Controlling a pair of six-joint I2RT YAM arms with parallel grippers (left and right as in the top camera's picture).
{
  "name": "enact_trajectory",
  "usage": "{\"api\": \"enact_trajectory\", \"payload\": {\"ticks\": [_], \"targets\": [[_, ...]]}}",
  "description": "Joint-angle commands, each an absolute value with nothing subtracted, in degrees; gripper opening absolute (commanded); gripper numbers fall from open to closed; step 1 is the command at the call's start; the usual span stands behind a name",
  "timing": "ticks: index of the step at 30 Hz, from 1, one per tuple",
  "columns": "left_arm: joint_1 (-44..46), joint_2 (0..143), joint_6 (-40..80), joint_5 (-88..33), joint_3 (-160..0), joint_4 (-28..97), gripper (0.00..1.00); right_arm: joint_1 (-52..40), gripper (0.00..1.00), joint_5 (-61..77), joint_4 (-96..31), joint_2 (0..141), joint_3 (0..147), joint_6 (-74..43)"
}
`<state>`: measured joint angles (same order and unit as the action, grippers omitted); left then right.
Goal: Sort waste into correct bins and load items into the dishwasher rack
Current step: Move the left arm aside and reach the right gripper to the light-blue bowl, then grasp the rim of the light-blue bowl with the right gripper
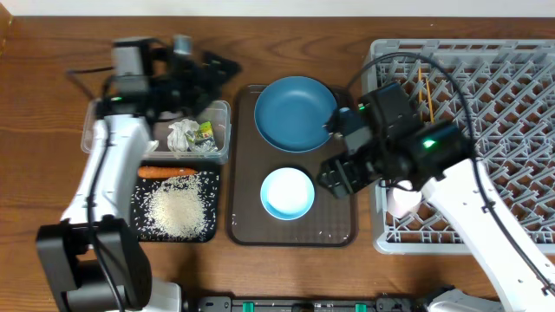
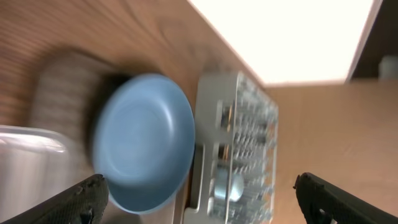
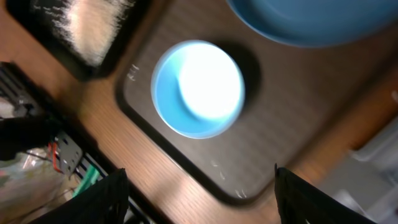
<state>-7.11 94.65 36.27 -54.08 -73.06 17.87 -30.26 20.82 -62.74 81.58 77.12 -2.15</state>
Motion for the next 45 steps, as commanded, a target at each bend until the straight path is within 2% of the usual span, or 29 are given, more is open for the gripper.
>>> {"api": "enact_trajectory", "payload": {"ticks": [1,6,12,17,26,32,36,39,45], "targets": [[-14.74,93.51,36.69,-62.17,-72.6,19.64,0.98,-34.83,0.74,21.21,-59.2,81.47,74.74,-4.32],[-25.61,93.51,32.16,-62.54,-72.6,27.44,0.98,-42.0,0.74,20.56,-49.12,82.63,69.78,-4.27],[-31.64,93.51,28.03,-62.35,-72.6,33.28,0.98,-48.58,0.74,14.79,-39.33,85.54,64.66,-4.27],[-32.45,93.51,28.05,-62.35,-72.6,34.5,0.98,-52.16,0.73,12.86,-35.33,89.58,62.59,-4.29],[-32.45,93.54,28.08,-62.35,-72.6,34.48,0.98,-54.63,0.66,11.77,-30.65,98.91,62.33,-4.69],[-32.45,93.54,28.08,-62.35,-72.6,34.48,0.98,-54.83,0.52,11.79,-28.58,101.27,62.33,-5.78],[-32.45,93.54,28.08,-62.35,-72.6,34.48,0.98,-54.83,0.47,11.77,-28.67,101.27,62.33,-5.74],[-32.45,93.54,28.08,-62.35,-72.6,34.48,0.98,-54.83,0.37,11.77,-29.65,101.27,62.33,-5.74],[-32.45,93.54,28.08,-62.35,-72.6,34.46,0.98,-54.83,0.38,9.8,-29.8,101.32,62.11,-5.76]]}}
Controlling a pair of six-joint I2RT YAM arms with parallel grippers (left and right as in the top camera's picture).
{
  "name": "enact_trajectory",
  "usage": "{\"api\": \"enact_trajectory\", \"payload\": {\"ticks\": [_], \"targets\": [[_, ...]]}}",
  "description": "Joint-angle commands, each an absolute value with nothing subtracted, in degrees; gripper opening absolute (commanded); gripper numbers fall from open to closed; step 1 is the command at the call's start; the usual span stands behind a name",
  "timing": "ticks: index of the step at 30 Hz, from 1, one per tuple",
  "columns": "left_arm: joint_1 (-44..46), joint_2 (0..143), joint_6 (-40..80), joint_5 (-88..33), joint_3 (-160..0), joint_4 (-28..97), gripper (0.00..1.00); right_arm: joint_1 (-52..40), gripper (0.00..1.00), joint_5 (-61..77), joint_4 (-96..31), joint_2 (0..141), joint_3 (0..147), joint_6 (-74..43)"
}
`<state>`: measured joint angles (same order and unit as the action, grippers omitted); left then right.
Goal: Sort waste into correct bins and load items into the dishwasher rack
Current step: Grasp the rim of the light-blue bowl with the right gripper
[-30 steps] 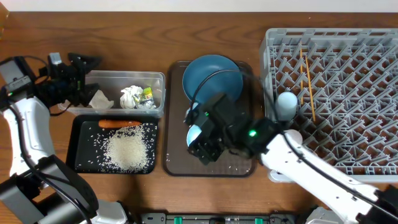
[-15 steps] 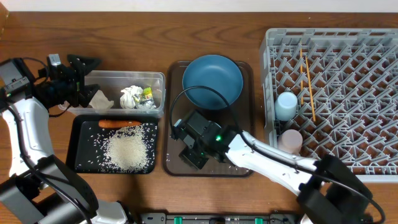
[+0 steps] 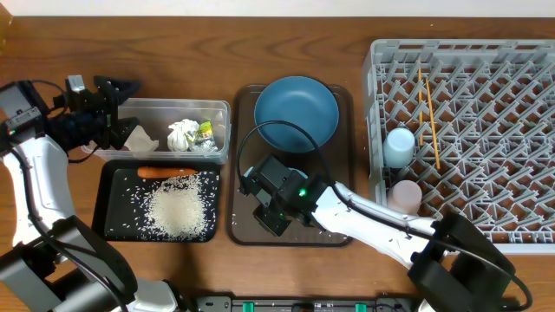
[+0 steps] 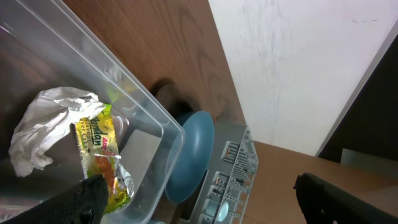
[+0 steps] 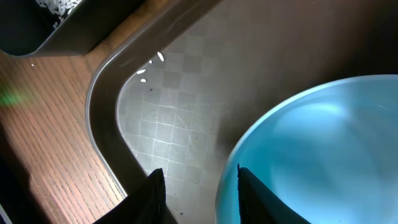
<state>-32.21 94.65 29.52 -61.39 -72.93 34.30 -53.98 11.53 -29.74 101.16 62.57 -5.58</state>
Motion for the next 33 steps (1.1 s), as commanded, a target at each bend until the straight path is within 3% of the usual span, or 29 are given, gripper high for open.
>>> {"api": "enact_trajectory", "payload": {"ticks": [1,10,33], "targets": [[-32.45,93.54,28.08,-62.35,-72.6,34.46,0.98,-54.83,0.38,9.34,-30.04,101.32,62.11,-5.76],[-32.45,93.54,28.08,-62.35,-72.6,34.46,0.98,-54.83,0.4,9.21,-31.24,101.32,62.11,-5.76],[-32.45,93.54,28.08,-62.35,-72.6,34.48,0.98,-54.83,0.28,9.15,-33.67,101.32,62.08,-5.5]]}}
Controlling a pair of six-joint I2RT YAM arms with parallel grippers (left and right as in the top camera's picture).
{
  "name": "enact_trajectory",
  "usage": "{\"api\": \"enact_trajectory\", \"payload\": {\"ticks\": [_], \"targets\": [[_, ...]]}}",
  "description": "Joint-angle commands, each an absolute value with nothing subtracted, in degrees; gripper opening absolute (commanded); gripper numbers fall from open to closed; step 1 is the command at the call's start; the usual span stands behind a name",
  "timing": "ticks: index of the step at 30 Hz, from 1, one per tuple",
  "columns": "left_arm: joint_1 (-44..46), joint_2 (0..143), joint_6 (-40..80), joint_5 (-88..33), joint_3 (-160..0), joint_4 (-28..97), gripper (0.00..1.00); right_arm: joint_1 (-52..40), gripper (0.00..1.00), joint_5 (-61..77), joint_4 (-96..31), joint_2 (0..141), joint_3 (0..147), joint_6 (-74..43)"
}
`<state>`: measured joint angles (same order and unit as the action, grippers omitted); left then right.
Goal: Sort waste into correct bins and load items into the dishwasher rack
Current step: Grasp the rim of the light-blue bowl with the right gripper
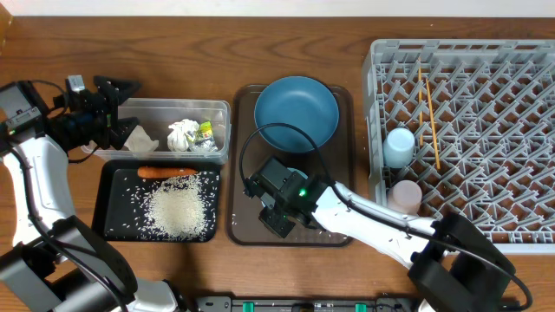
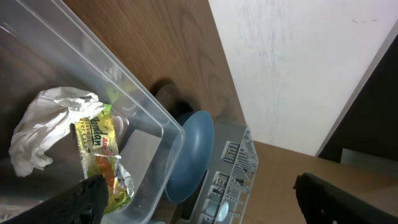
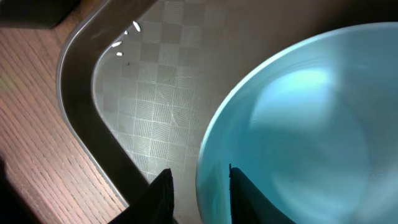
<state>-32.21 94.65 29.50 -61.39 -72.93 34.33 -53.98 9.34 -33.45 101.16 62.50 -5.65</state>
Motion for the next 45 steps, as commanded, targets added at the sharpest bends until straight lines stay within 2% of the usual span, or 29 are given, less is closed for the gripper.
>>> {"api": "enact_trajectory", "payload": {"ticks": [1,4,12,13,15,31,35,45], "targets": [[-32.45,93.54,28.08,-62.35,-72.6,34.48,0.98,-54.83,0.25,8.93,-33.78,101.32,62.08,-5.5],[-32.45,93.54,28.08,-62.35,-72.6,34.48,0.98,-54.83,0.2,8.78,-34.17,101.32,62.08,-5.5],[-32.45,93.54,28.08,-62.35,-72.6,34.48,0.98,-54.83,0.19,8.78,-34.96,101.32,62.08,-5.52],[-32.45,93.54,28.08,-62.35,-72.6,34.46,0.98,-54.83,0.16,8.8,-35.03,101.32,62.08,-5.52],[-32.45,93.54,28.08,-62.35,-72.6,34.48,0.98,-54.83,0.01,8.8,-35.2,101.32,62.08,-5.52],[-32.45,93.54,28.08,-62.35,-72.6,34.48,0.98,-54.83,0.01,11.84,-35.77,101.32,62.13,-5.78],[-32.45,93.54,28.08,-62.35,-72.6,34.48,0.98,-54.61,0.01,20.45,-35.53,100.49,63.02,-5.69],[-32.45,93.54,28.08,-62.35,-72.6,34.46,0.98,-49.19,0.01,27.7,-35.51,89.01,68.47,-5.74]]}}
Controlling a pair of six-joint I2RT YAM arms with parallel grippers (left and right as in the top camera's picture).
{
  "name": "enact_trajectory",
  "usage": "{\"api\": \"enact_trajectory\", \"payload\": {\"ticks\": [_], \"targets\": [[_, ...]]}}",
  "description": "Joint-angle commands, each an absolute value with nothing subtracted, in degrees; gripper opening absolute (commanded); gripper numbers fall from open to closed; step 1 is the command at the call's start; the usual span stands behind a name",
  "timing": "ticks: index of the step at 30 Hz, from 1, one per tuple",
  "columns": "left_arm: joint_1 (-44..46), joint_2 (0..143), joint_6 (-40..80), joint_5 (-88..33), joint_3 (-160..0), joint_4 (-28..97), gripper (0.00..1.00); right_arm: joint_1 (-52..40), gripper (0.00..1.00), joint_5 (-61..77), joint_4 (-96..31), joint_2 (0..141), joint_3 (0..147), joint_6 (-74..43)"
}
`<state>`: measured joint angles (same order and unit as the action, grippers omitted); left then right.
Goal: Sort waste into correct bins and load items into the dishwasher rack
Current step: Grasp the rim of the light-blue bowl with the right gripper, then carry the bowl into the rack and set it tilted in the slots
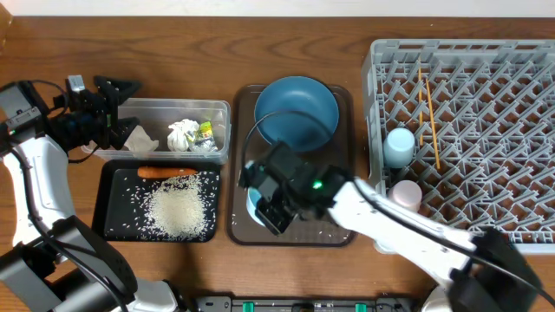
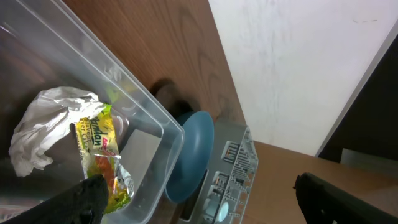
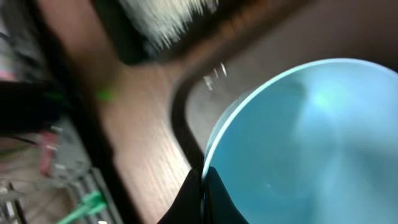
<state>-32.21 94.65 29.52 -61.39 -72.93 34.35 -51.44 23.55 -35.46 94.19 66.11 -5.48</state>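
Note:
A light blue bowl point(image 3: 298, 137) fills the right wrist view, and my right gripper point(image 3: 202, 180) is shut on its rim. It hangs tilted above the brown tray point(image 1: 334, 230). From overhead the right gripper point(image 1: 276, 198) hides most of the bowl point(image 1: 252, 202). A large dark blue plate point(image 1: 295, 108) lies on the far half of the tray. My left gripper point(image 1: 115, 107) stands open at the left end of the clear bin point(image 1: 217, 152). In the left wrist view this gripper point(image 2: 199, 198) holds nothing.
The grey dish rack point(image 1: 486, 130) at right holds a white cup point(image 1: 400, 146), a pink cup point(image 1: 404, 196) and chopsticks point(image 1: 427, 108). The clear bin holds crumpled paper point(image 2: 43, 124) and a wrapper point(image 2: 102, 155). A black tray point(image 1: 117, 221) carries rice and a carrot point(image 1: 166, 172).
My right gripper has shut on the light blue bowl's rim, and the bowl now sits higher over the tray's front left. The left arm has not moved.
First the left gripper was over the clear bin and the right one hung open above the bowl on the tray. Then the left stood at the bin's left end and the right was open around the bowl's rim. Now it grips the raised bowl.

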Motion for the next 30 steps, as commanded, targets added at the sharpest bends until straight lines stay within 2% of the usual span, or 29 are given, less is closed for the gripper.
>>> {"api": "enact_trajectory", "payload": {"ticks": [1,7,13,22,27,30], "targets": [[-32.45,93.54,28.08,-62.35,-72.6,34.48,0.98,-48.51,0.01,27.68,-35.51,87.77,68.62,-5.74],[-32.45,93.54,28.08,-62.35,-72.6,34.48,0.98,-39.86,0.01,27.7,-35.57,77.06,68.69,-5.76],[-32.45,93.54,28.08,-62.35,-72.6,34.48,0.98,-24.77,0.01,29.56,-32.16,71.55,68.69,-5.74],[-32.45,93.54,28.08,-62.35,-72.6,34.48,0.98,3.33,0.01,55.61,-19.86,74.63,68.66,-4.64],[-32.45,93.54,28.08,-62.35,-72.6,34.48,0.98,13.72,0.01,69.76,-12.49,79.44,68.66,-4.64],[-32.45,93.54,28.08,-62.35,-72.6,34.48,0.98,16.43,0.01,76.84,-6.76,83.77,68.66,-4.71]]}}
